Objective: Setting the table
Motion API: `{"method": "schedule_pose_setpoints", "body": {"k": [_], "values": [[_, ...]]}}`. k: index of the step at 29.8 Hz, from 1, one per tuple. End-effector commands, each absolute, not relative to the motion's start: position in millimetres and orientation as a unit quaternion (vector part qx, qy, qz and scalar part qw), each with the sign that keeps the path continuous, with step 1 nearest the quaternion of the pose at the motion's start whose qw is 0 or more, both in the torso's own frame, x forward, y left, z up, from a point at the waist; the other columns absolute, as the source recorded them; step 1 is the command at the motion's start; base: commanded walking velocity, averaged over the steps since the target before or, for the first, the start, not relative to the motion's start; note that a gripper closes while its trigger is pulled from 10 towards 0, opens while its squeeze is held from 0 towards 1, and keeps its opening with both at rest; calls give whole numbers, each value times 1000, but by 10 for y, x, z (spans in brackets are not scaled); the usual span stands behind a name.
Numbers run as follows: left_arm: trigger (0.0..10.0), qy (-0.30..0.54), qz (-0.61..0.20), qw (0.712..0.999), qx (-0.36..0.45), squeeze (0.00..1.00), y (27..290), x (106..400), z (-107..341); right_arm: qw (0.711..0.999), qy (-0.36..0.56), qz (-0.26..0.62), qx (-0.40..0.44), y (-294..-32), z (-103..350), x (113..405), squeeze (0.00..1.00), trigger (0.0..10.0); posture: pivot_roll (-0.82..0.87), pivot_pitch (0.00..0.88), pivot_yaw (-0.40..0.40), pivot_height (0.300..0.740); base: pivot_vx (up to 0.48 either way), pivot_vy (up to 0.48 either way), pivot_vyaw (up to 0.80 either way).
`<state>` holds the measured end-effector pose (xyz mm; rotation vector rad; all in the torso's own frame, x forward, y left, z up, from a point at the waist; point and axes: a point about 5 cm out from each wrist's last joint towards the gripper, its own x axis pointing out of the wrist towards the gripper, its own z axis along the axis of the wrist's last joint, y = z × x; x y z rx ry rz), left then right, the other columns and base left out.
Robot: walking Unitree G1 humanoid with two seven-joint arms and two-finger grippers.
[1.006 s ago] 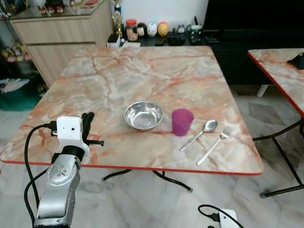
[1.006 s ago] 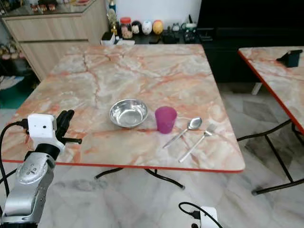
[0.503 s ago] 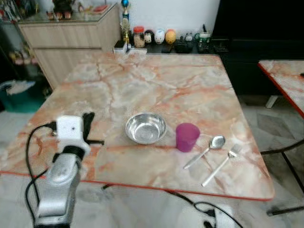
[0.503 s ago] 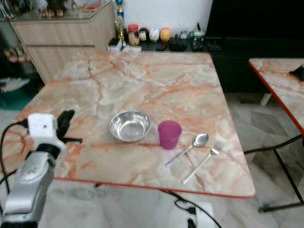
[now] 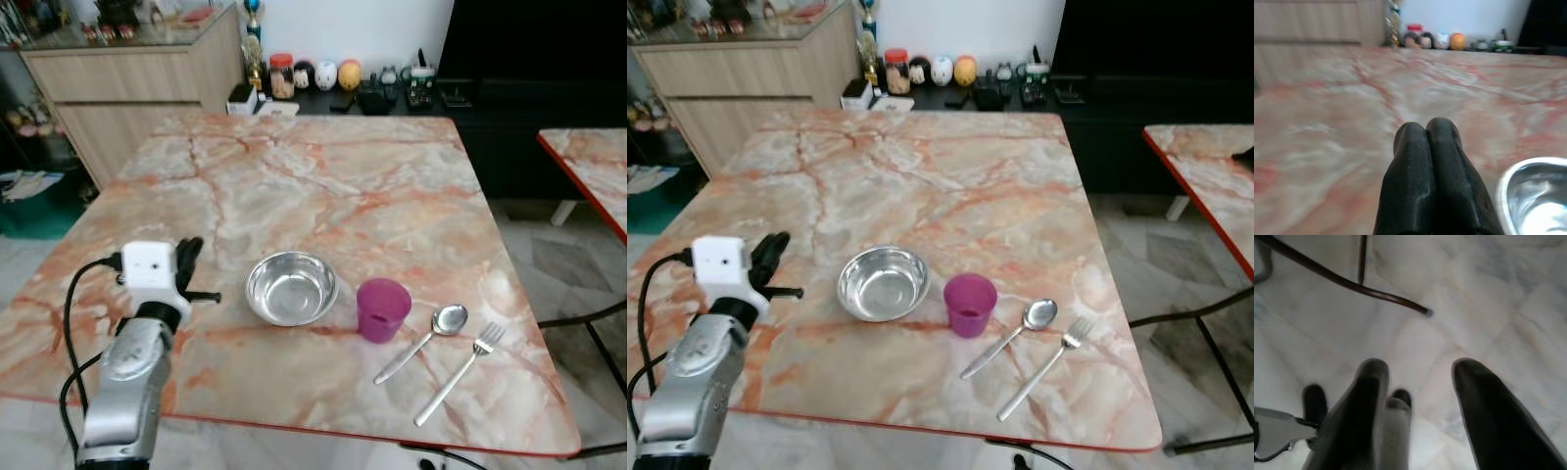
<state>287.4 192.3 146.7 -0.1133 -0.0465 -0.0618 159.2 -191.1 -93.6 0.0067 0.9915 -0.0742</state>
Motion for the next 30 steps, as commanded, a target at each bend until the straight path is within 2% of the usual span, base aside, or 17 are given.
{"method": "schedule_pose_setpoints", "body": {"k": [1, 3, 4, 5, 10, 16, 22, 23, 24, 25, 27, 30], "values": [[10000, -5, -65, 990, -125, 0, 1850, 2885, 1461, 877, 479, -43, -1, -1964, -934, 1585, 0, 10000, -38, 0, 39, 732, 0, 0, 0], [10000, -1, -74, 985, -154, 0, 1841, 2892, 1481, 876, 480, -42, -1, -1964, -934, 1587, 0, 10000, -38, 0, 38, 732, 0, 0, 0], [10000, -2, -70, 985, -158, 824, 1855, 2903, 1490, 876, 480, -42, -1, -1963, -934, 1587, 0, 10000, -36, 0, 38, 732, 0, 0, 0], [10000, -2, -66, 985, -162, 1000, 1870, 2917, 1498, 876, 480, -42, -1, -1962, -934, 1588, 0, 10000, -36, 0, 38, 732, 0, 0, 0], [10000, 10, -67, 988, -136, 1000, 1902, 2987, 1528, 877, 479, -40, -1, -1937, -929, 1608, 0, 10000, -32, 0, 35, 732, 0, 0, 0], [10000, 41, -111, 988, -95, 1000, 1821, 3097, 1537, 878, 477, -35, -7, -1942, -929, 1604, 0, 10000, -31, 0, 35, 732, 0, 0, 0], [10000, 47, -106, 989, -91, 1000, 1825, 3160, 1536, 865, 499, -49, -23, -2078, -995, 1365, 0, 10000, -48, 0, 39, 732, 0, 0, 0], [10000, 48, -109, 989, -93, 561, 1818, 3165, 1535, 862, 503, -52, -25, -2109, -1007, 1309, 0, 10000, -52, 0, 41, 732, 0, 0, 0], [10000, 48, -111, 988, -95, 561, 1814, 3168, 1535, 861, 506, -55, -27, -2129, -1014, 1274, 0, 10000, -52, 0, 41, 732, 0, 0, 0], [10000, 50, -114, 988, -97, 0, 1809, 3171, 1536, 858, 509, -58, -27, -2150, -1022, 1234, 0, 10000, -58, 0, 43, 732, 0, 0, 0], [10000, 53, -137, 985, -91, 0, 1767, 3203, 1533, 849, 523, -69, -30, -2215, -1058, 1054, 0, 10000, -59, 0, 45, 732, 0, 0, 0], [10000, 54, -149, 982, -99, 0, 1758, 3235, 1561, 847, 526, -70, -27, -2204, -1072, 1005, 0, 10000, -71, 0, 56, 732, 0, 0, 0]]}}
